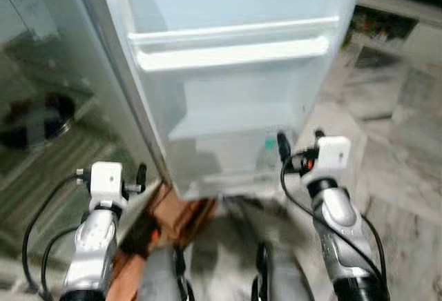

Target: Restocking fridge

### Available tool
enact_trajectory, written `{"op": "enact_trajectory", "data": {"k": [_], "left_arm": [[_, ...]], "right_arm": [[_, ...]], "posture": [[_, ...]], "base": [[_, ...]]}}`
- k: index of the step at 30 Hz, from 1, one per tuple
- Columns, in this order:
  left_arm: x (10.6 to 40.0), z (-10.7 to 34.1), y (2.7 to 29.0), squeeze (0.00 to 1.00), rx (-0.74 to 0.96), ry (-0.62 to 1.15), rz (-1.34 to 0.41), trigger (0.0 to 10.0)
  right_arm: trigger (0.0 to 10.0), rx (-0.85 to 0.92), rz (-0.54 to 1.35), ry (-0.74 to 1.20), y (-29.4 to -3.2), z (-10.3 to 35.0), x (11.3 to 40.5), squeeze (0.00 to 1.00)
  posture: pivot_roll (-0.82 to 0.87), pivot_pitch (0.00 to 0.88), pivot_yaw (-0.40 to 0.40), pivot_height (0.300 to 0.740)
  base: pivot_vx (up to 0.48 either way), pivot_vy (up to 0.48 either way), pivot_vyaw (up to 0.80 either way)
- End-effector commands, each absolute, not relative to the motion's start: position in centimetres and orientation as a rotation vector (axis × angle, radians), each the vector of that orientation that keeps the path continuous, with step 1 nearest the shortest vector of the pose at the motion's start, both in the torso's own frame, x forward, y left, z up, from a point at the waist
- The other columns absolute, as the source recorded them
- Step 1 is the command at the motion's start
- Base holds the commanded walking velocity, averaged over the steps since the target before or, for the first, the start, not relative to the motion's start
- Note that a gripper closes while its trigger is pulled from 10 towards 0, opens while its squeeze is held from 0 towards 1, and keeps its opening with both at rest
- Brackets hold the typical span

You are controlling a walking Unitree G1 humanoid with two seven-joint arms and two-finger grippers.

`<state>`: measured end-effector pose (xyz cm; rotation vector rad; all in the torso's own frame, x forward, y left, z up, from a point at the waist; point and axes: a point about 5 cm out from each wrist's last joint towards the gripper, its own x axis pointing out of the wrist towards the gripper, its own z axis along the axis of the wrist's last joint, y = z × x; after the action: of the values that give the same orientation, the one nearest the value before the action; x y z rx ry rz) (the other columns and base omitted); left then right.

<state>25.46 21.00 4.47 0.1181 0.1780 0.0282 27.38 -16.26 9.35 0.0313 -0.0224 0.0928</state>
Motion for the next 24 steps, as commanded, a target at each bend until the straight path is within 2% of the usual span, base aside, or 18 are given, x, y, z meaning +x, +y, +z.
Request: {"op": "enact_trajectory", "data": {"k": [1, 11, 24], "left_arm": [[25.2, 4.2, 21.3, 0.00, 0.129, 0.187, 0.045, 10.0], [25.4, 4.4, 21.4, 0.00, 0.155, 0.177, 0.055, 10.0], [25.5, 4.0, 21.1, 0.00, 0.158, 0.198, 0.068, 10.0]], "right_arm": [[10.0, 0.034, 0.092, -0.011, -16.3, 9.2, 27.5, 0.00], [10.0, 0.048, 0.117, -0.006, -15.8, 9.4, 27.6, 0.00], [10.0, 0.066, 0.172, 0.109, -15.3, 7.3, 26.4, 0.00]], "posture": [[-0.06, 0.000, 0.017, 0.735], [-0.06, 0.005, 0.030, 0.740], [-0.07, 0.009, 0.030, 0.740]], "base": [[0.000, 0.000, 0.00], [0.000, 0.000, 0.00], [0.000, 0.000, 0.00]]}}
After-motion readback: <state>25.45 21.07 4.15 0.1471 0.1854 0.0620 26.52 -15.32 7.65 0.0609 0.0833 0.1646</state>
